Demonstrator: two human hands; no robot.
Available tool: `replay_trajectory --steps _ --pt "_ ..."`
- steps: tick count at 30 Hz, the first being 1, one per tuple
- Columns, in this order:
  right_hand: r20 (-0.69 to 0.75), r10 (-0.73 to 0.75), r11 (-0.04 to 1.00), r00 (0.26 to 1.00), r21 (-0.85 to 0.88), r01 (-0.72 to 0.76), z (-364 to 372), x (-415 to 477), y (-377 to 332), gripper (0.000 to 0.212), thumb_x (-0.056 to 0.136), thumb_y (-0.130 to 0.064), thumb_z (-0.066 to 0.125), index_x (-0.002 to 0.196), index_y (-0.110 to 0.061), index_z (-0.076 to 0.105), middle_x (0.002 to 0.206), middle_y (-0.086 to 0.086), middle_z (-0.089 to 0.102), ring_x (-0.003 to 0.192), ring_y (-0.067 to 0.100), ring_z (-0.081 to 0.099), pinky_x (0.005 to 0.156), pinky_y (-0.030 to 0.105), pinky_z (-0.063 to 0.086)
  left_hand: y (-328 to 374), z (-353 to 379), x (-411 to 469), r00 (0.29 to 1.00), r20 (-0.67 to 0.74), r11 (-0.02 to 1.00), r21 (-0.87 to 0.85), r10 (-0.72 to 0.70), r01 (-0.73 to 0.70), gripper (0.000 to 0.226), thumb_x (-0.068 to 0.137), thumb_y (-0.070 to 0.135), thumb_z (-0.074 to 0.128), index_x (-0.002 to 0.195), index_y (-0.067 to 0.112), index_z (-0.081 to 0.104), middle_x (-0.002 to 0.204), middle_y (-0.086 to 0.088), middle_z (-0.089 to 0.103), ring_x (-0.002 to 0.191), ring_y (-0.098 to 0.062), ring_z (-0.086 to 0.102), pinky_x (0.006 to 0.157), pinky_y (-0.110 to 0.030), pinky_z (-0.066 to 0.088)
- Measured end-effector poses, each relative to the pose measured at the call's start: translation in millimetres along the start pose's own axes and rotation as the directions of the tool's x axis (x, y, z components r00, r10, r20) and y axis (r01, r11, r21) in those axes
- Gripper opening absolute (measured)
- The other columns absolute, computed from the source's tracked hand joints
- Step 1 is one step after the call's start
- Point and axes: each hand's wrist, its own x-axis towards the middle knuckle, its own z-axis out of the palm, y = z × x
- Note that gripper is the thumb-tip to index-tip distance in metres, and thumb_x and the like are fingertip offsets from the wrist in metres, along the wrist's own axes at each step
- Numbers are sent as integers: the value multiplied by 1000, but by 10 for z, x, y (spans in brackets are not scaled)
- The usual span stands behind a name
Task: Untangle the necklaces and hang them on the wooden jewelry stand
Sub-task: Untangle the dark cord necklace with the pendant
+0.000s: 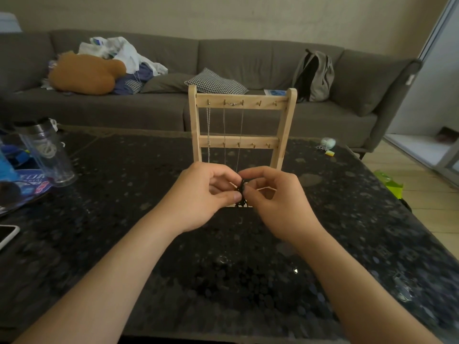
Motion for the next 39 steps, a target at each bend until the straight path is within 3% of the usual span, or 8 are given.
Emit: replay_trajectory --steps 5,13,17,23,29,31,34,39 --pt "113 76 977 991 191 -97 -60 -2 -44 25 104 -10 67 118 -29 76 97 0 77 82 7 75 74 20 60 8 3 6 999 29 999 -10 -30 30 30 98 14 78 124 30 77 108 13 79 104 -2 75 102 -39 62" --pt "206 125 974 971 162 -159 -69 24 -41 33 102 -6 66 121 -32 76 109 -5 75 83 0 72 73 18 56 55 5 -13 999 15 998 -36 -47 48 25 101 18 74 118 35 80 106 17 79 105 -1 73 102 -33 59" --pt "206 162 969 965 153 -196 -80 56 -8 28 97 -8 72 114 -30 74 97 2 80 98 22 77 91 37 62 25 -7 10 997 -43 992 -116 -59 53 23 99 18 77 108 38 79 100 17 80 102 -1 74 101 -34 59" --pt "245 147 962 958 190 -196 -90 47 -19 33 104 -8 63 127 -33 66 89 -2 78 86 13 79 70 26 54 39 -1 4 998 2 986 -151 -64 63 29 105 12 67 115 37 78 107 16 80 108 -1 73 103 -34 59" --pt "215 145 962 966 196 -188 -100 35 -29 17 104 -15 67 113 -27 73 86 3 81 100 41 74 82 47 58 53 0 11 997 -3 982 -176 -76 74 30 108 14 63 119 38 78 111 17 79 111 -1 72 103 -31 58" --pt "208 162 957 965 206 -205 -114 37 -30 13 101 -13 71 111 -22 74 87 3 81 94 33 77 82 48 58 48 5 10 996 -39 980 -187 -83 74 26 106 15 67 112 37 79 104 16 80 104 -1 74 96 -27 60" --pt "220 169 953 961 213 -217 -147 39 -20 25 91 -5 81 109 -22 77 96 2 81 89 13 77 84 33 57 31 14 20 991 -75 974 -204 -114 96 20 105 18 69 109 35 79 100 13 81 99 -4 76 89 -26 62" --pt "246 144 941 959 265 -210 -161 24 1 33 88 1 83 115 -18 77 106 3 83 104 18 79 102 41 60 35 27 26 974 -89 945 -273 -210 179 13 103 18 71 110 26 78 98 6 83 95 -11 80 85 -32 66"
